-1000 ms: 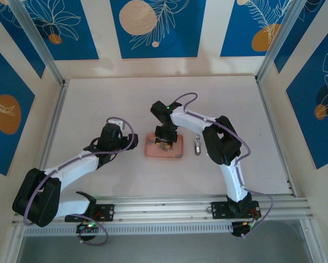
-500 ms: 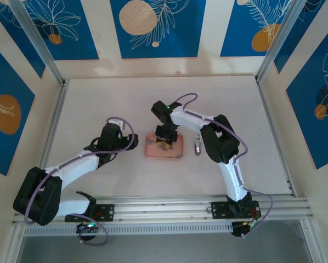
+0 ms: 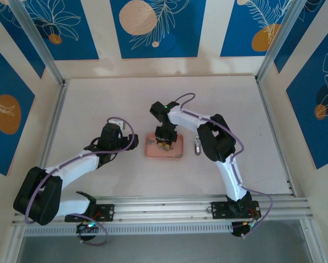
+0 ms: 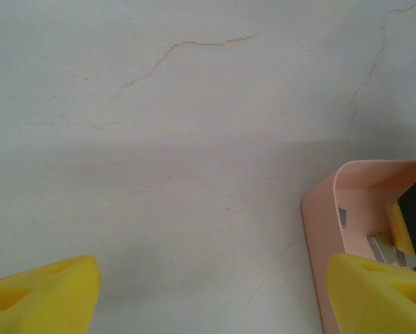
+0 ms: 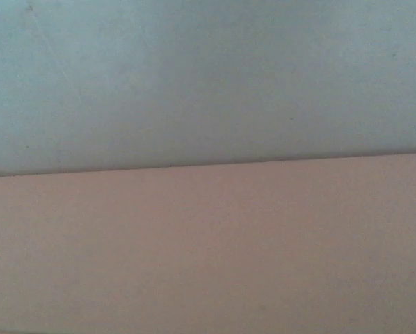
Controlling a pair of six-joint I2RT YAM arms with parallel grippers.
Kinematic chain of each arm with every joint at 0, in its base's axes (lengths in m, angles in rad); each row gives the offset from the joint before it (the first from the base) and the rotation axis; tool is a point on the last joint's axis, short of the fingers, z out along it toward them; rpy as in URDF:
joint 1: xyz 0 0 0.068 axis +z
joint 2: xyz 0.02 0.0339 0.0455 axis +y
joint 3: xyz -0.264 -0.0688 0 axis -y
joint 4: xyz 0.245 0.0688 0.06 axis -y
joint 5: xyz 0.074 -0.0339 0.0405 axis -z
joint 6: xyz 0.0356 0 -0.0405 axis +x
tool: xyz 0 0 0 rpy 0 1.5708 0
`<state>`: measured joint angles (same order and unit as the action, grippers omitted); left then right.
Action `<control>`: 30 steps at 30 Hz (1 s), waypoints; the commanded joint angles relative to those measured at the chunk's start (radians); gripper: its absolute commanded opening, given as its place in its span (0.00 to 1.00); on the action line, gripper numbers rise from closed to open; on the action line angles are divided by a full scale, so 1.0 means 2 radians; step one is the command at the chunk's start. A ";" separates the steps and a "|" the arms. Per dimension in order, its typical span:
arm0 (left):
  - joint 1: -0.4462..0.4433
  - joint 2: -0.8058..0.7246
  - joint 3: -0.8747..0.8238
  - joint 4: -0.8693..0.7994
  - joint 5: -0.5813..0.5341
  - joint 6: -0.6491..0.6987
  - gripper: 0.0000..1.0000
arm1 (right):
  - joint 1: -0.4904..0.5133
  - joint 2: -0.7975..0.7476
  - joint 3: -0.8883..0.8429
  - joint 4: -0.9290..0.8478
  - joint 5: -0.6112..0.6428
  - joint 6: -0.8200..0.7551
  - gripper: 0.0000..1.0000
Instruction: Load the staples into the stapler
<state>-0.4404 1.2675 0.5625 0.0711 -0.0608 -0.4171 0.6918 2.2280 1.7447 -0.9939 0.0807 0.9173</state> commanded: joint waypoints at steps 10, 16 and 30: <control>0.007 -0.014 0.014 -0.001 0.026 0.030 0.85 | 0.011 -0.044 0.002 0.007 0.053 -0.018 0.18; 0.007 -0.019 0.020 -0.001 0.047 0.046 0.86 | 0.012 -0.137 -0.060 0.026 0.075 -0.015 0.18; -0.037 -0.010 0.014 0.038 0.081 0.066 0.85 | -0.015 -0.397 -0.378 0.089 0.031 0.000 0.18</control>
<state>-0.4973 1.2427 0.5808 0.1207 0.0860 -0.3111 0.6868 1.5002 1.0657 -0.8448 0.1921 0.9085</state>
